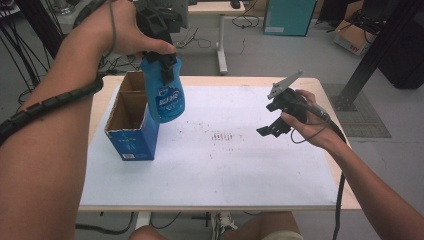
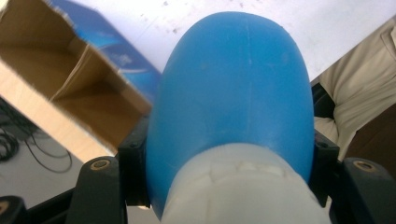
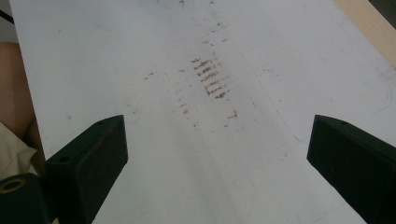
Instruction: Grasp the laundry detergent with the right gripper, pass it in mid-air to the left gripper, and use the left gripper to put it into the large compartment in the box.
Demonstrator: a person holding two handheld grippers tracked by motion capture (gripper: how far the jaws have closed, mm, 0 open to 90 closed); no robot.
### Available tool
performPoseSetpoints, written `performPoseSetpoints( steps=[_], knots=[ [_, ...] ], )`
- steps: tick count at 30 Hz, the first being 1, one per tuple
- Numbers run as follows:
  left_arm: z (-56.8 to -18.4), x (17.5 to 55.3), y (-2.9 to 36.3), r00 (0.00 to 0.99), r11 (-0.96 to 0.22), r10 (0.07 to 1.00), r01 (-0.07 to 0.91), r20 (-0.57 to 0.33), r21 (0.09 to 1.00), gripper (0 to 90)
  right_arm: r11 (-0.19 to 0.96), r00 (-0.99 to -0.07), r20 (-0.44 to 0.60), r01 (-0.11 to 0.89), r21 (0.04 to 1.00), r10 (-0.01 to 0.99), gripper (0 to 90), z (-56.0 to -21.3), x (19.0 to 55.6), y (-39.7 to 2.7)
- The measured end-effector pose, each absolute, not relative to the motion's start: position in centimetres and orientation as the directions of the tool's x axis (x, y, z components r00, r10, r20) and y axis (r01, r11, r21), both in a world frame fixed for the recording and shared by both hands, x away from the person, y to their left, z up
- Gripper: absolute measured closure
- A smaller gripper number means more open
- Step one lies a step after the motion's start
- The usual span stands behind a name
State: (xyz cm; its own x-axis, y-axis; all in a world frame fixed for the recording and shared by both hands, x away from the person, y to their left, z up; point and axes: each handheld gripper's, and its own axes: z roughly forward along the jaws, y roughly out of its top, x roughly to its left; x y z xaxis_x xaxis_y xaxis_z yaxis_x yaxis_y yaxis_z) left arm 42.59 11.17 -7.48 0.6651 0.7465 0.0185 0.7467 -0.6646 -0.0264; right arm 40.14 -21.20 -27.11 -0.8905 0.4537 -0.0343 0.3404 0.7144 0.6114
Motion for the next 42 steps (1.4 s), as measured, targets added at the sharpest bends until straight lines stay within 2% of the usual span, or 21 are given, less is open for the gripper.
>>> performPoseSetpoints(
  steps=[9, 14, 29, 42],
  knots=[
    [-5.3, 43.4, 14.7, 0.551, -0.550, 0.834, 0.835, 0.034, -0.023, 37.1, 0.756, -0.895, -0.073, 0.325, 0.568, 0.440, 5.5, -25.7, 40.3, -21.9],
    [-4.2, 43.8, 16.5, 0.444, -0.445, 0.895, 0.896, 0.031, 0.010, 37.2, 0.763, -0.893, -0.092, 0.318, 0.563, 0.440, 5.6, -25.1, 40.3, -22.1],
    [-3.1, 44.7, 18.6, 0.279, -0.280, 0.958, 0.960, 0.061, 0.006, 37.2, 0.782, -0.902, -0.119, 0.286, 0.554, 0.414, 6.0, -24.6, 40.4, -21.6],
    [-3.2, 45.5, 20.8, 0.099, -0.102, 0.994, 0.992, 0.050, 0.072, 37.2, 0.773, -0.890, -0.122, 0.305, 0.557, 0.439, 5.9, -24.3, 40.3, -22.2]
  ],
)
